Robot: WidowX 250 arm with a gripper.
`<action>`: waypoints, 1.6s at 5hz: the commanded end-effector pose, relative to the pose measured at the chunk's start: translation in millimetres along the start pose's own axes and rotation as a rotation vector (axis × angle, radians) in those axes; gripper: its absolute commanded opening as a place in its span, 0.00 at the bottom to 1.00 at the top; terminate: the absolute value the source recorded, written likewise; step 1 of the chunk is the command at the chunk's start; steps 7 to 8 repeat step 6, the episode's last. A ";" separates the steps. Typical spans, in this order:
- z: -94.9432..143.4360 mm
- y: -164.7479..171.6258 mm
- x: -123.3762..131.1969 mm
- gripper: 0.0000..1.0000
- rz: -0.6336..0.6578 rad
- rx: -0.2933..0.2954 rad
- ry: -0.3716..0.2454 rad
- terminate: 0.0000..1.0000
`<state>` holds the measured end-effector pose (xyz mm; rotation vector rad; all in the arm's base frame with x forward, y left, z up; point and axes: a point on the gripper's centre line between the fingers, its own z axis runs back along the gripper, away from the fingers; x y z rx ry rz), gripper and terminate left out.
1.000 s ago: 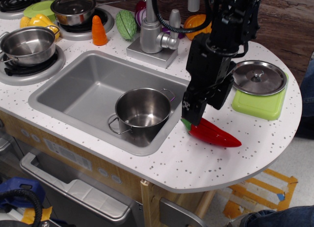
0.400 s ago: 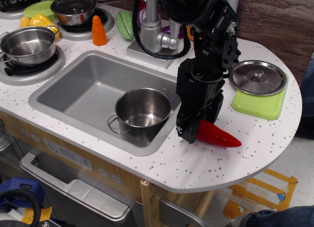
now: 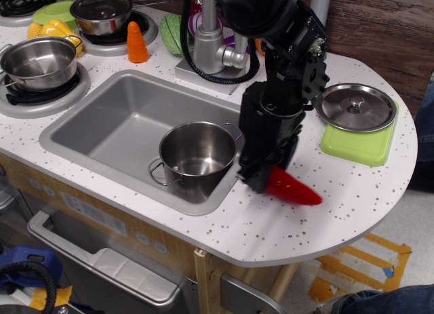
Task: Put pepper in pot or pan
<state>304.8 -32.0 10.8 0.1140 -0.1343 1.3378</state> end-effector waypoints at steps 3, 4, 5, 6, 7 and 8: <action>12.6 -4.3 86.5 0.00 -0.250 -0.007 -0.173 0.00; 2.1 -5.4 89.3 1.00 -0.263 -0.052 -0.204 0.00; 2.1 -5.4 89.3 1.00 -0.263 -0.052 -0.204 0.00; 2.1 -5.4 89.3 1.00 -0.263 -0.052 -0.204 1.00; 2.1 -5.4 89.3 1.00 -0.263 -0.052 -0.204 1.00; 2.1 -5.4 89.3 1.00 -0.263 -0.052 -0.204 1.00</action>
